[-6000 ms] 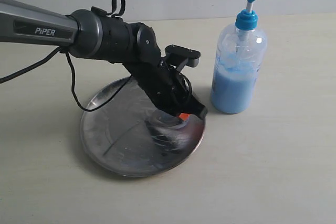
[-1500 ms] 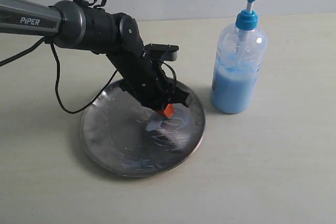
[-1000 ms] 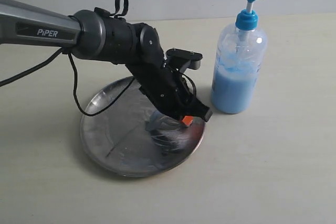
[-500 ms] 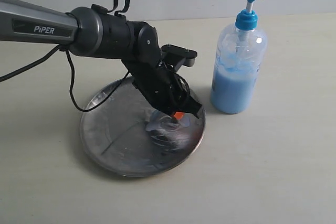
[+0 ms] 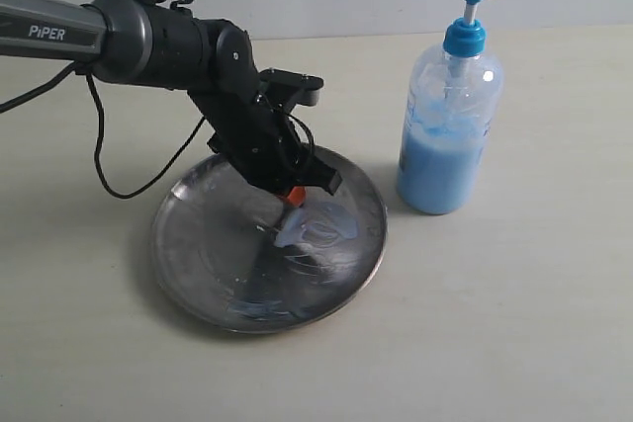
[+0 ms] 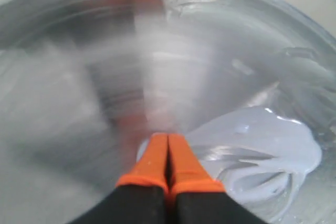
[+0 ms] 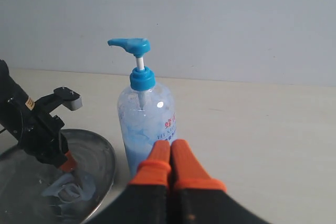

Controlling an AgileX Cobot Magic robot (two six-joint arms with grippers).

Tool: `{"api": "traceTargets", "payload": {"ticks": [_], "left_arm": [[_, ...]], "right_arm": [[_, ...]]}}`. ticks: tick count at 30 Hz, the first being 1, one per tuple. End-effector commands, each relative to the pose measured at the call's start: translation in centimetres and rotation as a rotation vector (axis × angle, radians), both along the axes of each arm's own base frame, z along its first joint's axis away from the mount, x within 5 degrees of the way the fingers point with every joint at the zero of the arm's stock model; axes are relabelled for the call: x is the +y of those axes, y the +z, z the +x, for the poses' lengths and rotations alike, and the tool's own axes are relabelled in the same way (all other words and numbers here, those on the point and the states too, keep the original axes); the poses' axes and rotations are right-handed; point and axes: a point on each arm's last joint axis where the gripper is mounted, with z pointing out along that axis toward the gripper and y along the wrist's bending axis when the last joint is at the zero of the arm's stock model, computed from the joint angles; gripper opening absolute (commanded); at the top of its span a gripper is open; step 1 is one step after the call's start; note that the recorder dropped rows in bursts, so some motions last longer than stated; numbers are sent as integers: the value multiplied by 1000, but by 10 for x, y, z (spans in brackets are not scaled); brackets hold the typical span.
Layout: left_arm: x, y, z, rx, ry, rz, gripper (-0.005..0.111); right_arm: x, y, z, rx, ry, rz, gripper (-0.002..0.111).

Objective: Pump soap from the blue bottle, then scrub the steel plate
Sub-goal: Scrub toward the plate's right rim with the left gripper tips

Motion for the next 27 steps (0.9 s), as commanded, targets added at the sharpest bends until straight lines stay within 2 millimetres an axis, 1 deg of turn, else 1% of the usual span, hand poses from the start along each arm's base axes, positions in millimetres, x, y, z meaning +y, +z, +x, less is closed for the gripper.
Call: {"api": "traceTargets", "payload": {"ticks": [1, 7, 10, 12, 16, 22, 25, 27], "left_arm": [[15, -23, -12, 128, -57, 132, 0], [14, -23, -20, 184, -101, 158, 0], [10, -23, -25, 198, -127, 161, 0], [5, -22, -29, 203, -145, 153, 0], [-13, -22, -40, 185, -178, 125, 0], [-47, -21, -52, 66, -189, 30, 0], [-52, -20, -52, 25, -189, 12, 0], [-48, -21, -48, 11, -191, 22, 0]], "right_arm": [[0, 0, 0, -16, -2, 1, 0], [0, 0, 0, -16, -2, 1, 0], [0, 0, 0, -16, -2, 1, 0], [0, 0, 0, -16, -2, 1, 0], [0, 0, 0, -16, -2, 1, 0], [0, 0, 0, -16, -2, 1, 0], [0, 0, 0, -16, -2, 1, 0], [0, 0, 0, -16, -2, 1, 0]]}}
